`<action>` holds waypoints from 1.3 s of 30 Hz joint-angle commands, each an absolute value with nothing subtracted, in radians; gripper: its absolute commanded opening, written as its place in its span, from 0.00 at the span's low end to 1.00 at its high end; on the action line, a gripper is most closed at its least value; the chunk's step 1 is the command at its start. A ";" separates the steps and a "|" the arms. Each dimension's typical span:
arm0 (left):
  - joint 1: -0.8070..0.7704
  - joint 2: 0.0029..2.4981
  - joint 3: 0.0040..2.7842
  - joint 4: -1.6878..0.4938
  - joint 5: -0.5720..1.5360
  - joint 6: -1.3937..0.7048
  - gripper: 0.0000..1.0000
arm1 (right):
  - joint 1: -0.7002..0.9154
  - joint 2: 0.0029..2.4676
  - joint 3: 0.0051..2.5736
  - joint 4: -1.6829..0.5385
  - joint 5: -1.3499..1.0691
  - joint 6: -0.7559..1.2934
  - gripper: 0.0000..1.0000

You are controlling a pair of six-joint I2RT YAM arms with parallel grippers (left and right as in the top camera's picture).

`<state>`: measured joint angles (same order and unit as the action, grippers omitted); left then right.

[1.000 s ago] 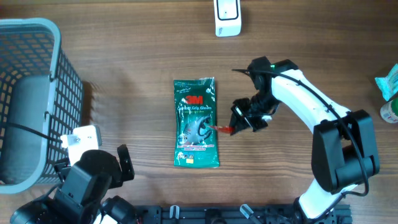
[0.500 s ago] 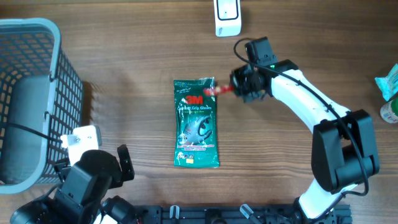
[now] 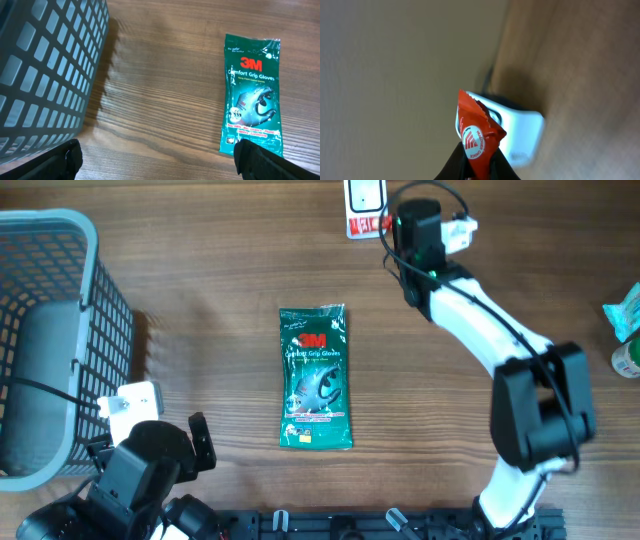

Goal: Scan the item barcode
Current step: 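Hold the Nestlé stick in front of the white scanner, then carry the Nestlé stick to the right table edge and release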

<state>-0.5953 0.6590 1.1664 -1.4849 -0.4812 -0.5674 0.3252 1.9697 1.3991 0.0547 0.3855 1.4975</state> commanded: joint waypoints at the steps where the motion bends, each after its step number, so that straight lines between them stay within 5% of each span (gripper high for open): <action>1: -0.591 0.656 1.178 -1.483 -0.480 -0.585 1.00 | 0.308 2.135 1.602 0.057 0.463 1.407 0.04; 7: -0.591 0.656 1.178 -1.483 -0.480 -0.585 1.00 | 0.295 2.308 1.839 0.023 0.477 1.349 0.05; 21: -0.591 0.656 1.178 -1.483 -0.480 -0.585 1.00 | 0.181 2.307 1.849 -0.070 0.433 1.189 0.05; 33: -0.591 0.656 1.178 -1.483 -0.480 -0.585 1.00 | -0.271 2.253 1.848 -0.542 0.438 1.196 0.05; 39: -0.591 0.656 1.178 -1.483 -0.480 -0.585 1.00 | -0.449 2.253 1.846 -0.588 0.383 1.043 0.06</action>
<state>-0.5953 0.6590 1.1664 -1.4849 -0.4816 -0.5674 -0.4133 2.3001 1.8309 -0.5846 0.4175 1.1606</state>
